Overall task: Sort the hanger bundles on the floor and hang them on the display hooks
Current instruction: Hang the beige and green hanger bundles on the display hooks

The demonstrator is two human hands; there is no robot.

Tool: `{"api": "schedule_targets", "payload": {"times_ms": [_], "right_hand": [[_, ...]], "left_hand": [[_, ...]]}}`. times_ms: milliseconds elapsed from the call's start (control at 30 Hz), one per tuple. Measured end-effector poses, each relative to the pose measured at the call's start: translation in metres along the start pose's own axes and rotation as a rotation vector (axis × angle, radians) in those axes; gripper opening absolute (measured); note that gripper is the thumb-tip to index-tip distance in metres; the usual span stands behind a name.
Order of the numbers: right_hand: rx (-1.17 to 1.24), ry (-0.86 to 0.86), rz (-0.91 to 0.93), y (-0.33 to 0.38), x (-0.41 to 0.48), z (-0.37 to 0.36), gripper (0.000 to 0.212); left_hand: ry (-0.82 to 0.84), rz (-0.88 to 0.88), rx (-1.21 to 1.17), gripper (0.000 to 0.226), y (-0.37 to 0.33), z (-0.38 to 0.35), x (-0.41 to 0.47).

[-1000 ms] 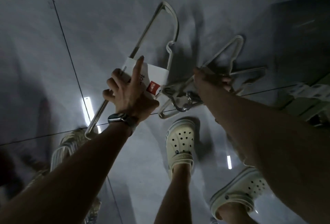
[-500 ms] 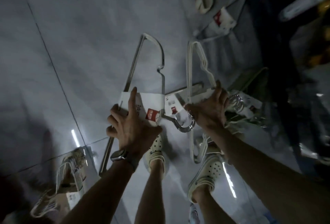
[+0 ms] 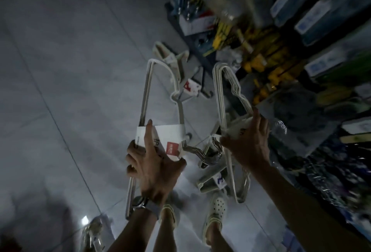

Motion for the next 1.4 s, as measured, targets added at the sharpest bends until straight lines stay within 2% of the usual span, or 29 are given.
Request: {"api": "schedule_targets", "payload": {"times_ms": [100, 233, 400, 733, 900, 1033, 1267, 1400], "right_hand": [[-0.002, -0.064, 0.010, 0.013, -0.010, 0.073, 0.132], [0.031, -0.177, 0.027, 0.034, -0.025, 0.174, 0.137], [-0.010, -0.423, 0.075, 0.059, -0.045, 0.309, 0.135], [-0.170, -0.848, 0.054, 0.067, -0.137, 0.524, 0.137], [-0.254, -1.025, -0.041, 0.059, -0.193, 0.605, 0.142], [-0.306, -1.098, -0.136, 0.039, -0.227, 0.657, 0.139], [-0.324, -1.195, -0.241, -0.018, -0.263, 0.742, 0.139], [-0.297, -1.219, -0.306, -0.060, -0.270, 0.789, 0.140]], "left_hand": [[-0.004, -0.027, -0.044, 0.140, -0.052, 0.026, -0.025], [-0.015, -0.189, -0.088, 0.135, -0.138, 0.063, -0.053], [-0.109, -0.457, -0.109, 0.138, -0.261, 0.101, -0.086], [-0.057, -0.995, -0.258, 0.121, -0.463, 0.168, -0.215], [0.008, -1.223, -0.369, 0.123, -0.534, 0.186, -0.294], [-0.043, -1.355, -0.380, 0.124, -0.575, 0.188, -0.359], [-0.014, -1.485, -0.456, 0.123, -0.645, 0.168, -0.454], [-0.076, -1.517, -0.440, 0.126, -0.681, 0.154, -0.497]]}}
Point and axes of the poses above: each hand's wrist, its own x-axis towards the middle knuckle, its own z-axis out of the back of the hand, y = z × x, the point moved 6 cm from there along x, towards the middle knuckle, and after that the axes turned 4 degrees about z, right-handed, at the moved point
